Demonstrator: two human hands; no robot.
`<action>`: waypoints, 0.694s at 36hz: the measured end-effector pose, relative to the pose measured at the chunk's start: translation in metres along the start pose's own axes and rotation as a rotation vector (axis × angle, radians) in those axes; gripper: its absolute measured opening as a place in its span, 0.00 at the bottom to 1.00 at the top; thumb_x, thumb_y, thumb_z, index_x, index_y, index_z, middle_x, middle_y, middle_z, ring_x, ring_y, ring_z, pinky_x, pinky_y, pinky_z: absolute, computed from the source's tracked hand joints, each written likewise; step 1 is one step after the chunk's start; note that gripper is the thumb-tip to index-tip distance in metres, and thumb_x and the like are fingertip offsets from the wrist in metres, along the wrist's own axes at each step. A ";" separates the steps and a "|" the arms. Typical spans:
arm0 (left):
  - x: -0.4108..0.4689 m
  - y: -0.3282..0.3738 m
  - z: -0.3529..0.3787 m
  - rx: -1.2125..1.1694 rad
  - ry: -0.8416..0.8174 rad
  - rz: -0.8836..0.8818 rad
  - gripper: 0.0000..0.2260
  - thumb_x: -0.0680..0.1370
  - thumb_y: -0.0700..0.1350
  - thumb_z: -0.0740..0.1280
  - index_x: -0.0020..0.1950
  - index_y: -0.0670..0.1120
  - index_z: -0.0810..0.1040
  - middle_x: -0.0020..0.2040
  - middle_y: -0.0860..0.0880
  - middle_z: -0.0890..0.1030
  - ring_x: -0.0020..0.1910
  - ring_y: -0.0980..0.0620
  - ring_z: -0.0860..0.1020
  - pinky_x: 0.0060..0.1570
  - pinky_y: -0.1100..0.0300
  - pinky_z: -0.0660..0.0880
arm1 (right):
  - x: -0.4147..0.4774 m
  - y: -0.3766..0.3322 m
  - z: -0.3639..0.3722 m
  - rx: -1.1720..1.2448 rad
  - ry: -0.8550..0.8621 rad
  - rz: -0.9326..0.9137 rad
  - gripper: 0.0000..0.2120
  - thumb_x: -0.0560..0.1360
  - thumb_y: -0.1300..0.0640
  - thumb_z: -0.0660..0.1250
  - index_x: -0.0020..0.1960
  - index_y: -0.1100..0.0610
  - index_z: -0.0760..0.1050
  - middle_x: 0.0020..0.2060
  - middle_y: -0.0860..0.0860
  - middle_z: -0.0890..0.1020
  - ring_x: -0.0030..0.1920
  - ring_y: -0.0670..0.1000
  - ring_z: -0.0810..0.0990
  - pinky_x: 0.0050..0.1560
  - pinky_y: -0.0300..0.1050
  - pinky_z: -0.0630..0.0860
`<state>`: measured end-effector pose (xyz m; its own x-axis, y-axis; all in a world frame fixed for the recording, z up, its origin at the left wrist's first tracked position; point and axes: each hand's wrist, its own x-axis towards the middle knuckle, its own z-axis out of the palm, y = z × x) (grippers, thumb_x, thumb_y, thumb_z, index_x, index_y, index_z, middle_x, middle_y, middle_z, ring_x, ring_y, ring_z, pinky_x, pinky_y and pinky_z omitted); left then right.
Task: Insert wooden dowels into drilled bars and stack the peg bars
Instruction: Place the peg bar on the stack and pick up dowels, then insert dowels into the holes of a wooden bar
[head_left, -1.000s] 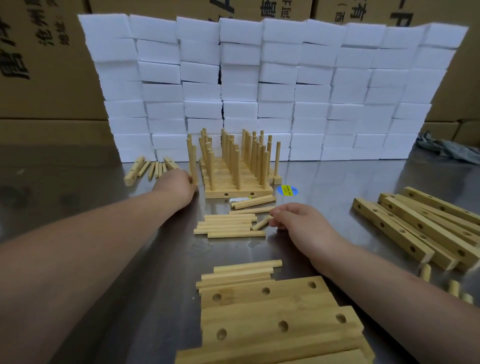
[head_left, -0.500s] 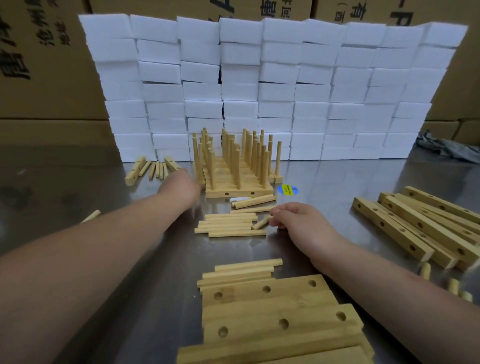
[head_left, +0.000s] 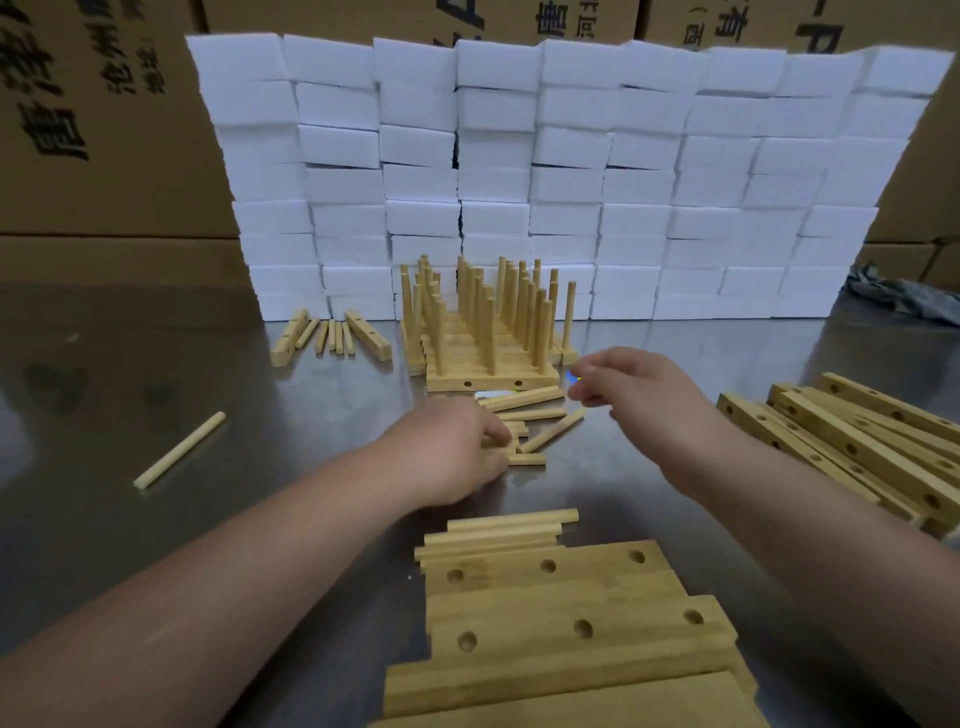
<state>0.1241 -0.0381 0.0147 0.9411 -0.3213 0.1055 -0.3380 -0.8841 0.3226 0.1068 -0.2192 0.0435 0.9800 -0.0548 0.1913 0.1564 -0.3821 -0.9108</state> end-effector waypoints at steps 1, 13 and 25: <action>-0.001 -0.001 0.000 0.025 0.003 0.019 0.14 0.75 0.51 0.66 0.60 0.55 0.78 0.61 0.53 0.76 0.58 0.51 0.73 0.59 0.55 0.71 | 0.001 0.001 0.000 -0.048 -0.017 0.001 0.07 0.77 0.57 0.61 0.45 0.50 0.77 0.39 0.44 0.81 0.44 0.44 0.77 0.39 0.35 0.67; -0.004 -0.006 0.003 0.117 0.189 0.138 0.03 0.73 0.51 0.68 0.45 0.53 0.79 0.46 0.56 0.74 0.51 0.54 0.72 0.50 0.59 0.71 | -0.027 -0.019 0.010 -0.544 -0.605 -0.176 0.06 0.73 0.49 0.65 0.40 0.46 0.80 0.40 0.46 0.82 0.42 0.46 0.80 0.47 0.43 0.77; -0.004 -0.007 0.006 0.115 0.197 0.154 0.05 0.74 0.51 0.67 0.47 0.52 0.80 0.49 0.54 0.75 0.52 0.55 0.71 0.50 0.61 0.69 | -0.042 -0.027 0.016 -0.777 -0.779 -0.277 0.10 0.71 0.44 0.69 0.51 0.45 0.79 0.39 0.39 0.76 0.42 0.39 0.74 0.46 0.35 0.72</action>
<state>0.1229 -0.0326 0.0062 0.8583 -0.3929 0.3300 -0.4659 -0.8662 0.1804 0.0638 -0.1916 0.0542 0.7759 0.6057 -0.1765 0.5270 -0.7760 -0.3466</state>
